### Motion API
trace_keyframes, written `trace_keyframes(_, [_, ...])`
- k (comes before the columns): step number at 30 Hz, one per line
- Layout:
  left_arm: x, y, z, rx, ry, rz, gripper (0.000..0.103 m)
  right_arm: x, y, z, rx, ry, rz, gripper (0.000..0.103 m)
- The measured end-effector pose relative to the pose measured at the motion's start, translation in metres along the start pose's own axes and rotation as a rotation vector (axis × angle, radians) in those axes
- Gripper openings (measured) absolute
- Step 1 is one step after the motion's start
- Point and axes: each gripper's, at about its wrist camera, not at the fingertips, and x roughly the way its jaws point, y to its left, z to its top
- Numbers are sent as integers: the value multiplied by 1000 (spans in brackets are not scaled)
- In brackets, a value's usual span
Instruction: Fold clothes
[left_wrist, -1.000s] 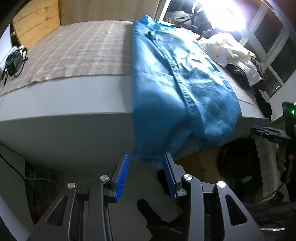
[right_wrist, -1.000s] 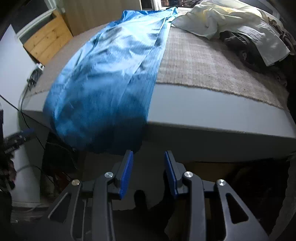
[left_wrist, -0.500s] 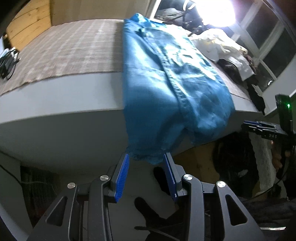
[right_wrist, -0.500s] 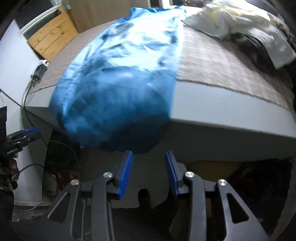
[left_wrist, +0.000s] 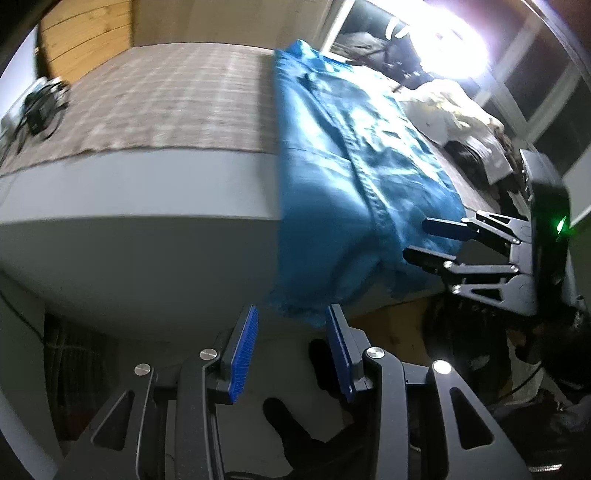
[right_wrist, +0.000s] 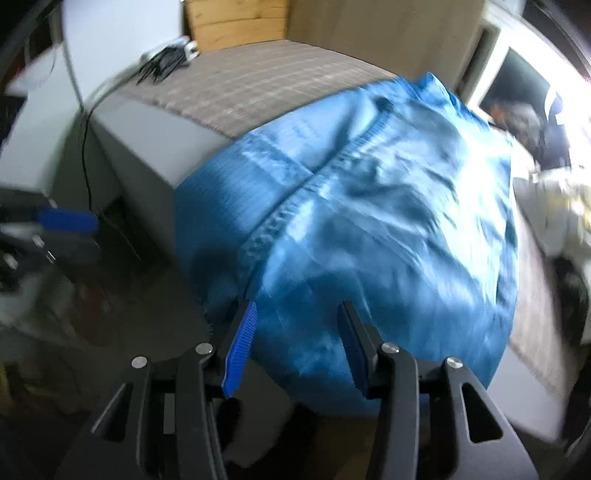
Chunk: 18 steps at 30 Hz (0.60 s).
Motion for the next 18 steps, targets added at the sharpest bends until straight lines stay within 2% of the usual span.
trace_keyframes(3, [-5,8,-3,-32,-14,12,37,7,9,2,-78,9,-87,45])
trace_keyframes(5, [-6,11,-3,-46,-22,16,37,8,11,4,-98,8,-79,45])
trace_keyframes(6, [-6,12,-3,-51,-26,16,37,9,11,4,-106,9,-71,41])
trace_keyframes(7, [-6,13,-2,-55,-30,16,37,9,12,5,-114,9,-64,29])
trace_keyframes(8, [-6,13,-2,-59,-35,15,37,6,6,6,-96,7,-48,24])
trace_keyframes(10, [-6,12,0,-65,-42,8,37,-2,-13,6,-23,-3,-4,5])
trace_keyframes(18, [-2,-4,6,-53,-56,-29,37,-36,-89,6,269,-41,172,3])
